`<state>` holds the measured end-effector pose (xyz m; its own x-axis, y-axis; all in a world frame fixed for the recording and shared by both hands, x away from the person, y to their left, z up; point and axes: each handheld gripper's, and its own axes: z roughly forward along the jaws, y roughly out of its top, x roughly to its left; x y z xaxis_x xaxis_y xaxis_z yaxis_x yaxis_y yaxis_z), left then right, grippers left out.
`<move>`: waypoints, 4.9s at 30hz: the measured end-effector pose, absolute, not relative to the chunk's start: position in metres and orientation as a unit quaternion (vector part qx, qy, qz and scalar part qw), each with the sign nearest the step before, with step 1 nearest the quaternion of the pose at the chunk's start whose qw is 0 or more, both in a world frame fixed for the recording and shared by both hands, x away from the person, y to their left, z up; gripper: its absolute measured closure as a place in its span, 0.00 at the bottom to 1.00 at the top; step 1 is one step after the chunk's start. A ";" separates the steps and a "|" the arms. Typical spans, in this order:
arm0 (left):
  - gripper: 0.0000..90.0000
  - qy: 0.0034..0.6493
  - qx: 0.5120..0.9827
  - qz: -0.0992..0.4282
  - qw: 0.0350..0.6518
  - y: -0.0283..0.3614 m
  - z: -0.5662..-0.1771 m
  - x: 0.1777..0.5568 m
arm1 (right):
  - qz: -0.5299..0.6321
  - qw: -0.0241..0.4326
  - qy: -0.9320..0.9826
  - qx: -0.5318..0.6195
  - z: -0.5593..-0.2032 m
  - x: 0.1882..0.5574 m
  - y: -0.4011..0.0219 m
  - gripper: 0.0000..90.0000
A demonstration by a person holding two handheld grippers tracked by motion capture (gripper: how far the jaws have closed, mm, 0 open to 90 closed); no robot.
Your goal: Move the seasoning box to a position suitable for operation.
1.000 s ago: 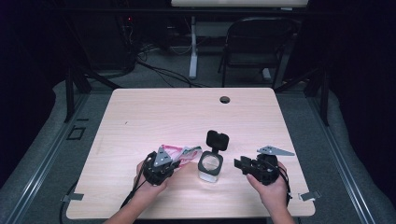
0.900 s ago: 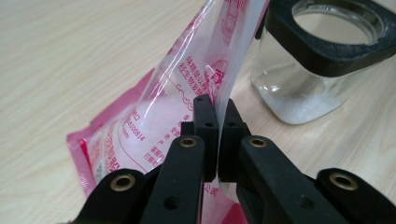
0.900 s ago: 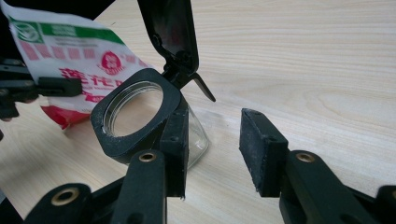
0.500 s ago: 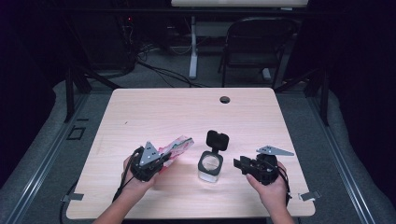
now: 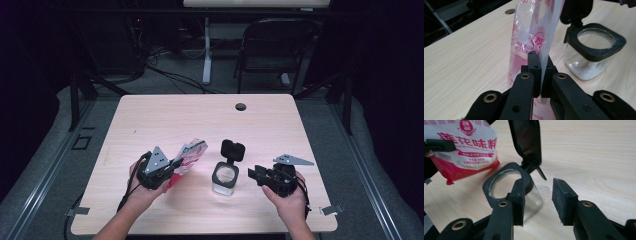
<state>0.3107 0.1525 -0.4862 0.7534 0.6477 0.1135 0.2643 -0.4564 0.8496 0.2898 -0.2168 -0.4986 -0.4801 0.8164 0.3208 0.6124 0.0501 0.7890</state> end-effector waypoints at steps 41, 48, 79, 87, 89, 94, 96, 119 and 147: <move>1.00 0.309 0.830 0.146 0.441 0.175 -0.507 0.298 | 0.436 0.012 0.825 0.359 -0.496 0.341 -0.078 1.00; 1.00 0.311 0.824 0.156 0.446 0.178 -0.503 0.301 | 0.443 0.034 0.820 0.361 -0.490 0.339 -0.075 1.00; 0.60 0.311 0.818 0.110 0.472 0.181 -0.519 0.310 | 0.463 0.057 0.816 0.341 -0.469 0.311 -0.085 1.00; 0.50 0.297 0.836 0.088 0.453 0.174 -0.542 0.310 | 0.465 0.049 0.817 0.338 -0.470 0.311 -0.087 1.00; 0.49 0.297 0.840 0.085 0.445 0.173 -0.547 0.311 | 0.465 0.048 0.817 0.338 -0.470 0.312 -0.087 1.00; 0.45 0.309 0.837 0.060 0.448 0.176 -0.561 0.316 | 0.469 0.038 0.815 0.340 -0.471 0.314 -0.088 1.00; 0.45 0.309 0.836 0.051 0.451 0.180 -0.563 0.317 | 0.473 0.035 0.812 0.341 -0.472 0.315 -0.088 1.00; 0.37 0.318 0.836 0.000 0.447 0.177 -0.581 0.323 | 0.474 0.043 0.812 0.338 -0.481 0.298 -0.099 1.00; 0.36 0.295 0.855 0.022 0.426 0.160 -0.589 0.326 | 0.487 0.036 0.802 0.345 -0.487 0.293 -0.105 1.00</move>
